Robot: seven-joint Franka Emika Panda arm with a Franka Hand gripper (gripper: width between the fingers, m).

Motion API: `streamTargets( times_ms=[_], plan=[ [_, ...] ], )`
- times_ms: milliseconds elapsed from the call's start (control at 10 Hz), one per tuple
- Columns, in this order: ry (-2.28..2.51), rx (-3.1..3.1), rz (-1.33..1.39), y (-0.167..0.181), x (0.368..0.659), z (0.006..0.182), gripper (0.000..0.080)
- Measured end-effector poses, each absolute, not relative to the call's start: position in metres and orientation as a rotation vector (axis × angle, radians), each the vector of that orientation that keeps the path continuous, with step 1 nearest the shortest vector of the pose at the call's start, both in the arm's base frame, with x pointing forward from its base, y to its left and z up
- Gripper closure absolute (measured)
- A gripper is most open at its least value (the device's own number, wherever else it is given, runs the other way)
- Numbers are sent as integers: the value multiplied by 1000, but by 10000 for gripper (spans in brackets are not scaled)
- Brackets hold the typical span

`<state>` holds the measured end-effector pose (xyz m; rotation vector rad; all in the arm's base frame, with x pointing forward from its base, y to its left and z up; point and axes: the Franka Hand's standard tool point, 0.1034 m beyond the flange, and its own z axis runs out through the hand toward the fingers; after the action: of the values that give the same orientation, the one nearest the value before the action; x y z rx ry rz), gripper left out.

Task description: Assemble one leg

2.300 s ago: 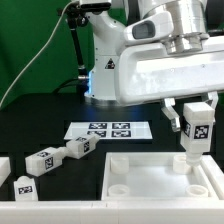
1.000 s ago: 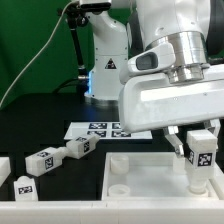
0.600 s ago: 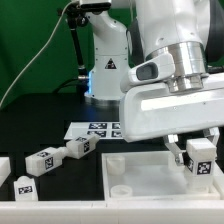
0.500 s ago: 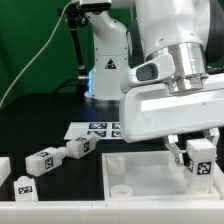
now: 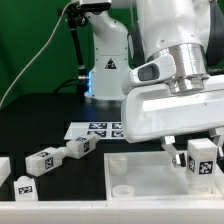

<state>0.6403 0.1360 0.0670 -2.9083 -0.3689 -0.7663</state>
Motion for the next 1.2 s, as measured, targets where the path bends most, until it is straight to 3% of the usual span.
streamTargets(
  times_ms=[100,200,400,900,1200],
  plan=[
    [-370,-2908,-766,136,641,68,233],
    [-378,-2907,-767,138,642,80,167],
    [-391,-2915,-735,138,644,98,155],
    [-423,-2963,-335,147,634,94,150],
    [-238,-3019,-149,138,639,111,150]
  ],
)
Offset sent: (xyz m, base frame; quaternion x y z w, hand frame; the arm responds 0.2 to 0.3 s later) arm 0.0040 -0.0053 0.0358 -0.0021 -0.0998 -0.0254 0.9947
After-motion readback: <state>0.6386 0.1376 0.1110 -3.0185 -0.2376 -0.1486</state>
